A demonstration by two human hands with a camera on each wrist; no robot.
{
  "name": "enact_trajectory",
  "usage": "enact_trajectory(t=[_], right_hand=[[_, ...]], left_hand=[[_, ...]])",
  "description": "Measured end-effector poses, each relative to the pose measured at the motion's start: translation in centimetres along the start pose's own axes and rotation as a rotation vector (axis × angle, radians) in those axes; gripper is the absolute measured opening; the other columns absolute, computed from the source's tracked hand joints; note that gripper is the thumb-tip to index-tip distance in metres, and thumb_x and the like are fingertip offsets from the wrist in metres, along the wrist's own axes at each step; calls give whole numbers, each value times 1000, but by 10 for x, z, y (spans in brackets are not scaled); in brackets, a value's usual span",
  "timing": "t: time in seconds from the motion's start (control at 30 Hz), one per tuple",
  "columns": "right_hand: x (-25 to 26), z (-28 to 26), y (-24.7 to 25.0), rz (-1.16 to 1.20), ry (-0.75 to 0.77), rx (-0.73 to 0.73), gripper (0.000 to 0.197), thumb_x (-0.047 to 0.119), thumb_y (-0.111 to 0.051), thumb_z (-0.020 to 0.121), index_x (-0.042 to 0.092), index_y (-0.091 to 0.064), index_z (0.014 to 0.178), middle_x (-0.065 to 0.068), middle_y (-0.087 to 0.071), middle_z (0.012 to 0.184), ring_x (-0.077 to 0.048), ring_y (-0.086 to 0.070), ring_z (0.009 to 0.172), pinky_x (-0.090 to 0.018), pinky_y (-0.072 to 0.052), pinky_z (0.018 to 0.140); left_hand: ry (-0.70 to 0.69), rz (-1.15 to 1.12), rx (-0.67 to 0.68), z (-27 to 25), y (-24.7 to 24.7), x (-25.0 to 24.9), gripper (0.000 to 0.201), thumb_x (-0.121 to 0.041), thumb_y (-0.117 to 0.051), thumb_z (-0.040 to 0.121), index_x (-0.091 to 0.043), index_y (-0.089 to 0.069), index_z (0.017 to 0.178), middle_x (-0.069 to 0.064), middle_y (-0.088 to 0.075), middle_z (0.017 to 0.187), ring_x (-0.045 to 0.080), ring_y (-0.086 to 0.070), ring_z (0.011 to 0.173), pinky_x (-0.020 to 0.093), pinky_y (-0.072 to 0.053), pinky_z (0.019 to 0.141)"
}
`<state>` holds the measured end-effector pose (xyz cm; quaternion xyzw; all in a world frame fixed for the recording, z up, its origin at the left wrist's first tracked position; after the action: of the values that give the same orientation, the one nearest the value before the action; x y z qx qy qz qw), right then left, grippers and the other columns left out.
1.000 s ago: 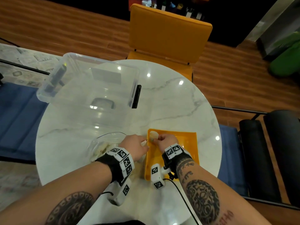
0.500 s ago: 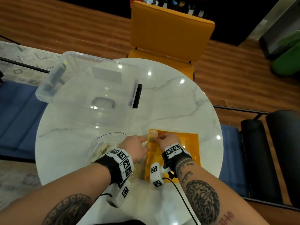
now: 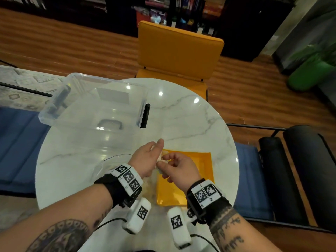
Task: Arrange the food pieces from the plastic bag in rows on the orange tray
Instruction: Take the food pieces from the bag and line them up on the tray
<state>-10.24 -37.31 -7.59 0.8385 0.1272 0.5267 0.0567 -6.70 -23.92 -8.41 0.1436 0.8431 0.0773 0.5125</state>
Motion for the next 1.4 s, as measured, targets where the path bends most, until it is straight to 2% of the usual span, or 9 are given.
enact_trajectory(t=[0.1, 0.37, 0.53, 0.67, 0.83, 0.97, 1.07, 1.2, 1.4], right_hand=[[3, -3, 8, 102, 16, -49, 15, 22, -74, 87, 11, -64, 88, -5, -66, 72, -18, -64, 62, -31, -51, 57], [10, -8, 23, 322, 24, -158, 14, 23, -68, 93, 12, -60, 88, -2, -68, 71, -20, -68, 65, -30, -50, 55], [9, -8, 22, 347, 39, -146, 14, 25, -66, 94, 13, -60, 92, -1, -71, 77, -16, -69, 70, -30, -50, 60], [0, -7, 26, 164, 121, -155, 15, 22, -73, 87, 16, -60, 84, -5, -72, 80, -18, -66, 76, -32, -51, 67], [-16, -1, 27, -88, 213, -90, 9, 24, -75, 85, 24, -68, 90, 3, -73, 85, -9, -66, 80, -25, -53, 74], [-41, 15, 28, -252, 107, -83, 12, 28, -75, 84, 23, -66, 76, 3, -63, 70, -10, -53, 63, -30, -47, 63], [-61, 31, 31, -271, 21, -109, 12, 30, -78, 81, 22, -68, 80, 1, -68, 76, -13, -60, 70, -33, -51, 69], [-81, 56, 27, -321, -91, -131, 17, 28, -81, 78, 26, -64, 76, 7, -66, 76, -15, -62, 74, -31, -51, 72], [-86, 79, 13, -369, -233, -113, 19, 33, -81, 77, 26, -65, 72, 9, -64, 71, -10, -58, 65, -24, -44, 57]], left_hand=[[-13, -173, -14, -2, 2, -2, 49, -60, -49, 93, -12, -61, 95, -6, -41, 47, 11, -35, 37, 20, -27, 41], [-7, -341, 154, -18, 6, -15, 56, -64, -53, 82, -13, -63, 101, -1, -51, 64, 10, -29, 40, 15, -20, 38], [-32, -361, 146, -19, 2, -16, 13, -27, -69, 90, -16, -65, 83, 1, -52, 58, 8, -43, 40, 16, -22, 41], [-183, -170, 68, -14, 5, -14, 15, -25, -73, 87, -14, -68, 78, -4, -58, 52, 4, -49, 42, 17, -38, 44], [-216, 21, 149, -14, 1, 1, 45, -56, -71, 62, -14, -71, 76, -2, -64, 61, 9, -55, 57, 29, -47, 62], [-170, 133, 91, -7, 4, 14, 27, -43, -75, 80, -17, -75, 83, 0, -68, 64, 10, -59, 58, 28, -49, 64], [-141, 411, 44, 7, 8, 29, 31, -47, -63, 88, -17, -72, 82, 1, -70, 72, 16, -65, 71, 34, -52, 73], [-97, 647, 70, 16, 1, 43, 38, -53, -56, 88, -17, -68, 83, 0, -68, 82, 19, -62, 82, 33, -50, 75], [-49, 649, 83, 20, -7, 48, 27, -49, -64, 81, -22, -70, 84, -3, -68, 82, 17, -63, 82, 36, -55, 77]])
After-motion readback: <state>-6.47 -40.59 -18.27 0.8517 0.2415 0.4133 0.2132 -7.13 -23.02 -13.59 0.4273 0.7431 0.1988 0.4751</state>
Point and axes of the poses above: each hand's wrist, its own z-axis towards the middle knuckle, its own y-axis out of the back of the hand, x = y × z, the point moved 4 cm from there along z, towards the middle knuckle
